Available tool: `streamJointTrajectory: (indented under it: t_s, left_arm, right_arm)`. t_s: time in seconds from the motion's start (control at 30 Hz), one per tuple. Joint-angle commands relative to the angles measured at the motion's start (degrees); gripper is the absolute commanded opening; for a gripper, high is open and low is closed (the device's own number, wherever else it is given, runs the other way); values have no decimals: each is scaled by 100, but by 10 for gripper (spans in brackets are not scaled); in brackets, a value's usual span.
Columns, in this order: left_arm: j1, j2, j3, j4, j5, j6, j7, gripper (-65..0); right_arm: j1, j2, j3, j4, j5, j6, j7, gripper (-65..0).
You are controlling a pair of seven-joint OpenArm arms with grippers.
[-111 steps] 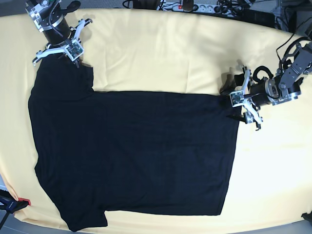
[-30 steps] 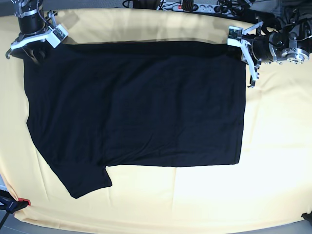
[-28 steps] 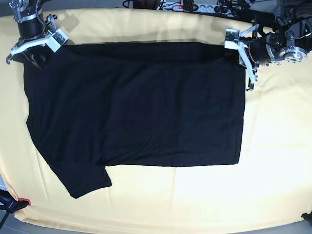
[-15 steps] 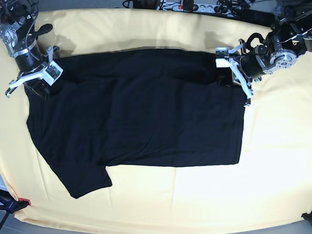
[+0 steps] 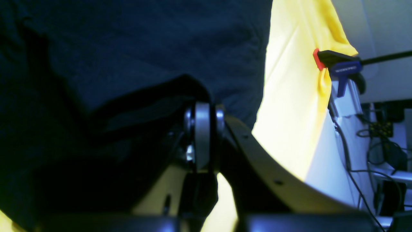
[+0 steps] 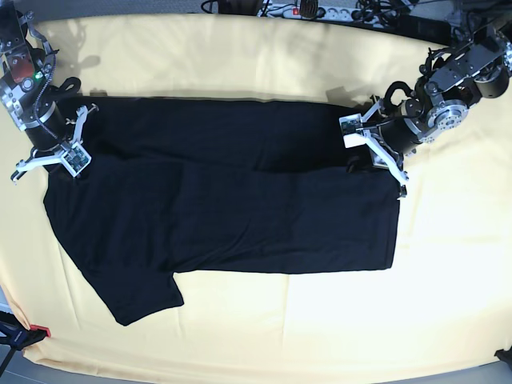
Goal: Fold the T-shirt properly
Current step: 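Lower the held edge with both grippers and release it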
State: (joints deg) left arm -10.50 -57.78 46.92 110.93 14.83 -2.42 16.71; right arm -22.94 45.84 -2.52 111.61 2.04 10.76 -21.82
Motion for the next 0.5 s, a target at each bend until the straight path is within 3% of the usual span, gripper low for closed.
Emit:
streamJointTrajectory:
  t_s: [0.0, 0.07, 0.13, 0.23, 0.4, 0.47]
  left_arm:
    - [-101, -81, -55, 70, 42, 87, -76, -466]
    - [-114, -83, -55, 70, 92, 103, -37, -301]
    - [-116, -122, -55, 70, 188, 256, 11, -221]
    - [-166, -216, -52, 70, 210, 450, 28, -219]
    - [-179, -437, -52, 81, 83, 398, 116, -219]
    - [-227, -586, -52, 81, 181, 326, 328, -220]
  right_arm:
    - [94, 116, 68, 59, 15, -162, 85, -514]
    - [105, 120, 70, 61, 9, -437, 83, -328]
    - [105, 118, 70, 72, 9, -658, 2, -222]
    - [103, 116, 70, 101, 11, -704, -271, -216]
    - [81, 116, 70, 297, 22, -90, -763, -217]
    - [70, 118, 70, 479, 116, -46, -979, -217]
